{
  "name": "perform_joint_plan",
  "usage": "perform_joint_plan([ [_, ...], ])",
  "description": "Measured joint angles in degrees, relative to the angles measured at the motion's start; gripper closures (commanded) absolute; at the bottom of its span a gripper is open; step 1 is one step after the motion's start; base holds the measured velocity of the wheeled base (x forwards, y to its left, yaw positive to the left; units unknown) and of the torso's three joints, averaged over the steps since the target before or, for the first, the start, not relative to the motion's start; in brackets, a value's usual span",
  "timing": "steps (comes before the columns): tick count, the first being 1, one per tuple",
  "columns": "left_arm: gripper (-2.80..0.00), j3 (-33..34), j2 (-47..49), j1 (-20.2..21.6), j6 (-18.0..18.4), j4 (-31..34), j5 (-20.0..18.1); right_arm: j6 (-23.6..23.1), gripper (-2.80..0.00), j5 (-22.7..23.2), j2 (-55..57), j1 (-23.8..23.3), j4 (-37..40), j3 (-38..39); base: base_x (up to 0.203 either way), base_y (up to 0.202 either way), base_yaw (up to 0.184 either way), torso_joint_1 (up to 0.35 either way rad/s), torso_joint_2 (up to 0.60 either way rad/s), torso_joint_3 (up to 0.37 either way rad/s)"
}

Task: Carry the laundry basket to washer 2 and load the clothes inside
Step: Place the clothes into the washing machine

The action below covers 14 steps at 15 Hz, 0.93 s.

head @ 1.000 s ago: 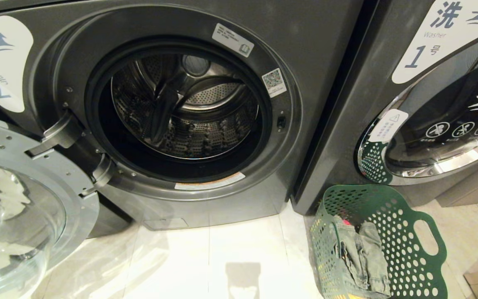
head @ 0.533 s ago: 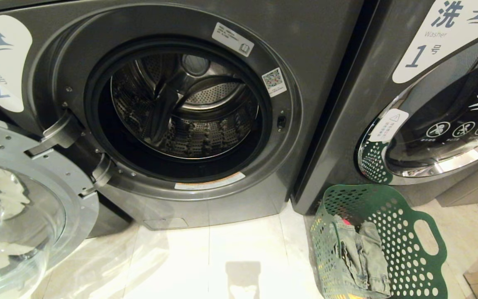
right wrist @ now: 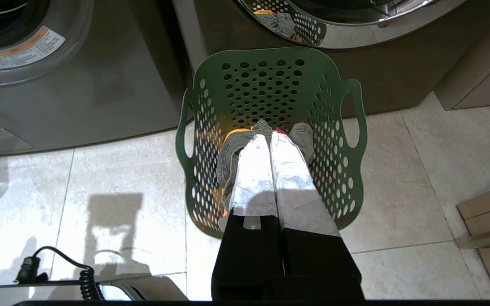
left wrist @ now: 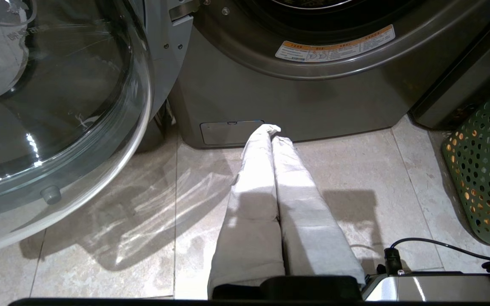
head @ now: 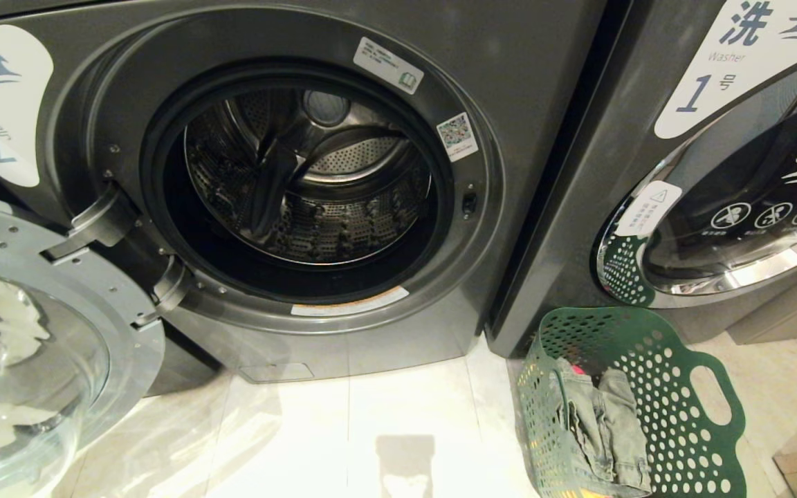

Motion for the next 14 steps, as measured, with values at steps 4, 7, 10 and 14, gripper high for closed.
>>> perform_joint_plan([
  [4, 0.0, 0.0, 0.0, 0.0, 0.0, 0.0, 0.0, 0.36, 0.0, -0.07, 0.0, 0.0, 0.0, 0.05, 0.0, 0.0, 0.0, 0.0, 0.0, 0.0],
  [7, 0.0, 0.0, 0.0, 0.0, 0.0, 0.0, 0.0, 0.38, 0.0, -0.06, 0.0, 0.0, -0.01, 0.05, 0.0, 0.0, 0.0, 0.0, 0.0, 0.0],
  [10, 0.0, 0.0, 0.0, 0.0, 0.0, 0.0, 0.0, 0.36, 0.0, -0.05, 0.0, 0.0, 0.0, 0.05, 0.0, 0.0, 0.0, 0.0, 0.0, 0.0],
  [14, 0.0, -0.02, 0.0, 0.0, -0.01, 0.0, 0.0, 0.36, 0.0, -0.05, 0.0, 0.0, -0.02, 0.05, 0.0, 0.0, 0.0, 0.0, 0.0, 0.0],
])
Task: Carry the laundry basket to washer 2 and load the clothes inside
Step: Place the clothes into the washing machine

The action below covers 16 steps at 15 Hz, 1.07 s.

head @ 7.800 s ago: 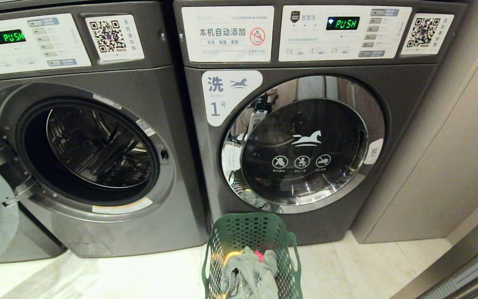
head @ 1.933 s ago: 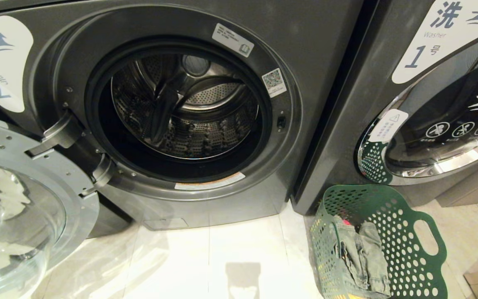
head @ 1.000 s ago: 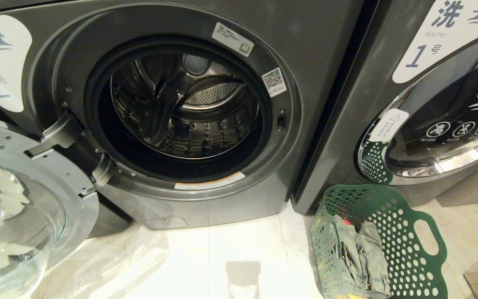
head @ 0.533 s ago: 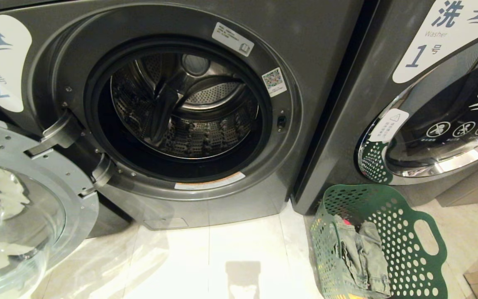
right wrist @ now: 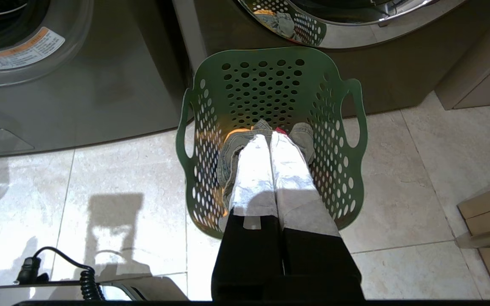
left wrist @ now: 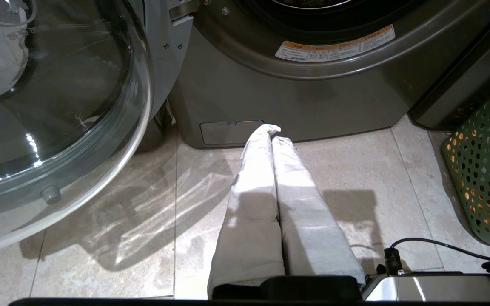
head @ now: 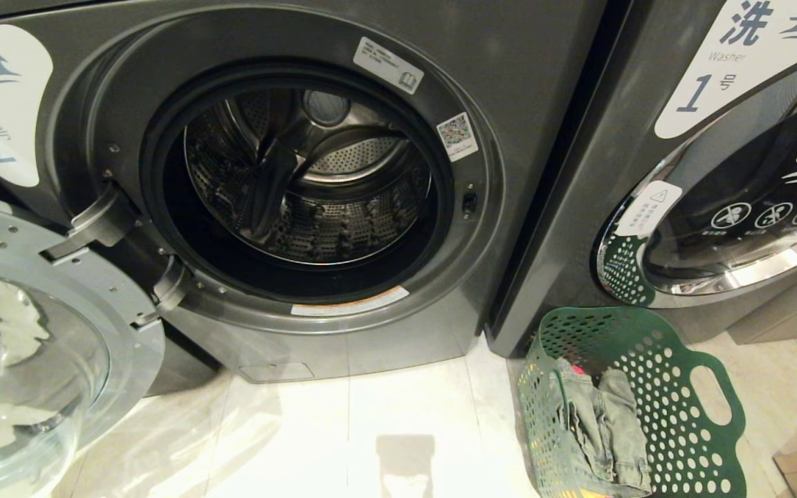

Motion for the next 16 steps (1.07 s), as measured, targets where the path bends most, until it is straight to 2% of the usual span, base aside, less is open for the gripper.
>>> perform_joint_plan([
  [16, 0.0, 0.02, 0.0, -0.02, 0.01, 0.0, 0.0, 0.02, 0.0, 0.0, 0.0, 0.0, 0.01, 0.0, 0.0, 0.0, 0.0, 0.0, 0.0, 0.0],
])
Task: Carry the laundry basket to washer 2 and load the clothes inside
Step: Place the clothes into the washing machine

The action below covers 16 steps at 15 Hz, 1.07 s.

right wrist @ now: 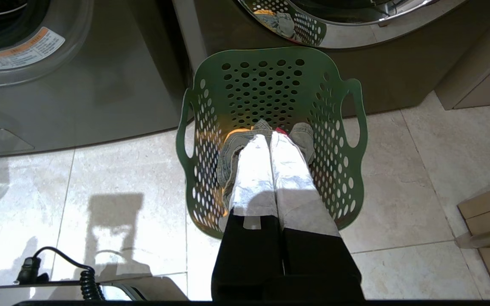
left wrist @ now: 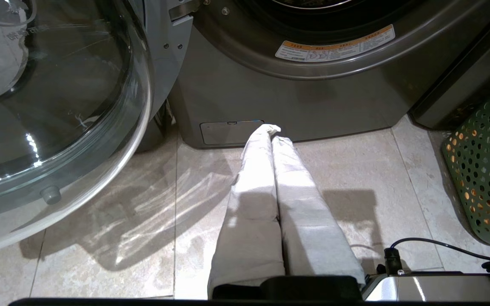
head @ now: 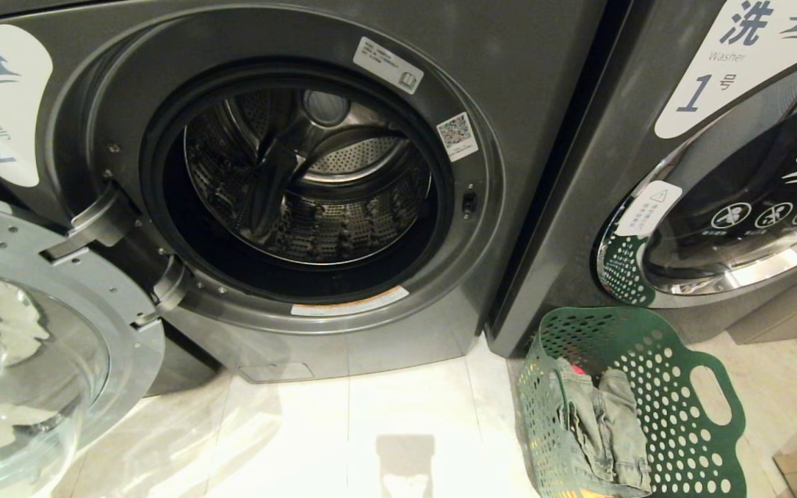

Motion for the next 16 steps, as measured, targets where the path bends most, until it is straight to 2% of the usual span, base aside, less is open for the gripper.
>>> perform_joint_plan([
  [16, 0.0, 0.0, 0.0, 0.02, 0.0, 0.0, 0.0, 0.02, 0.0, 0.0, 0.0, 0.0, -0.01, 0.0, 0.0, 0.0, 0.0, 0.0, 0.0, 0.0],
])
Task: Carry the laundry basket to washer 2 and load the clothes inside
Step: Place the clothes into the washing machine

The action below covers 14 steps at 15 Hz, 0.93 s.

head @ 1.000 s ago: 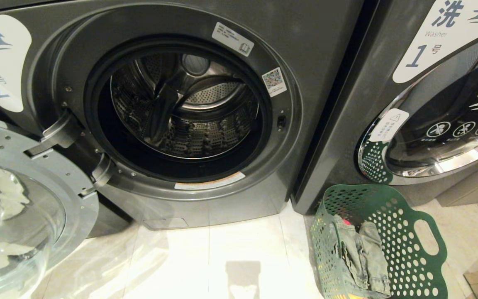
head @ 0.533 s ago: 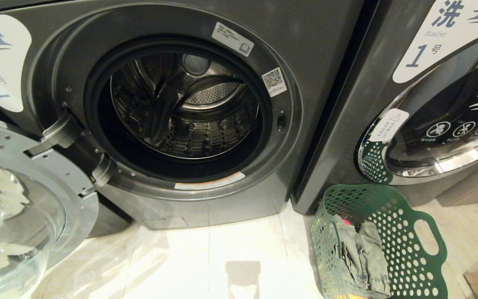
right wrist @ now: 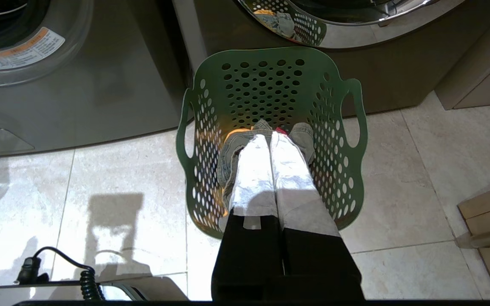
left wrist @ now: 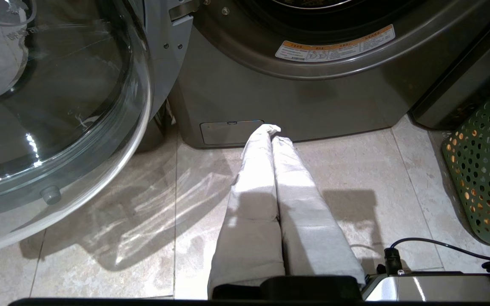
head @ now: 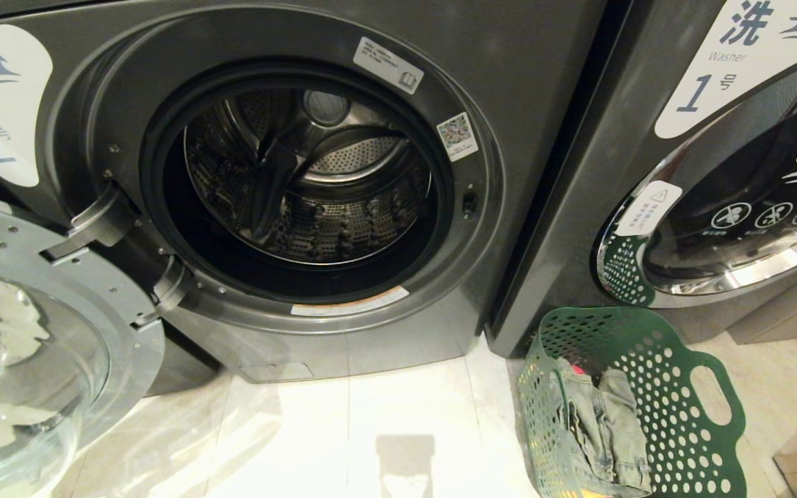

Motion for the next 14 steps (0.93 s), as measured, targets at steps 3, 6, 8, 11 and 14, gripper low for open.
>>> perform_joint_plan([
  [3, 0.0, 0.0, 0.0, 0.0, 0.0, 0.0, 0.01, -0.02, 0.0, 0.0, 0.0, 0.0, 0.0, 0.0, 0.0, 0.0, 0.0, 0.0, 0.0, 0.0],
  [6, 0.0, 0.0, 0.0, 0.0, -0.01, 0.0, 0.0, -0.05, 0.0, 0.0, 0.0, 0.0, 0.0, 0.0, 0.0, 0.0, 0.0, 0.0, 0.0, 0.0],
  [8, 0.0, 0.0, 0.0, 0.0, -0.03, 0.0, 0.0, -0.02, 0.0, 0.0, 0.0, 0.0, 0.0, 0.0, 0.0, 0.0, 0.0, 0.0, 0.0, 0.0],
  [11, 0.0, 0.0, 0.0, 0.0, 0.0, 0.0, 0.0, -0.05, 0.0, 0.0, 0.0, 0.0, 0.02, 0.0, 0.0, 0.0, 0.0, 0.0, 0.0, 0.0],
  [14, 0.0, 0.0, 0.0, 0.0, 0.0, 0.01, 0.0, 0.0, 0.0, 0.0, 0.0, 0.0, 0.02, 0.0, 0.0, 0.0, 0.0, 0.0, 0.0, 0.0],
])
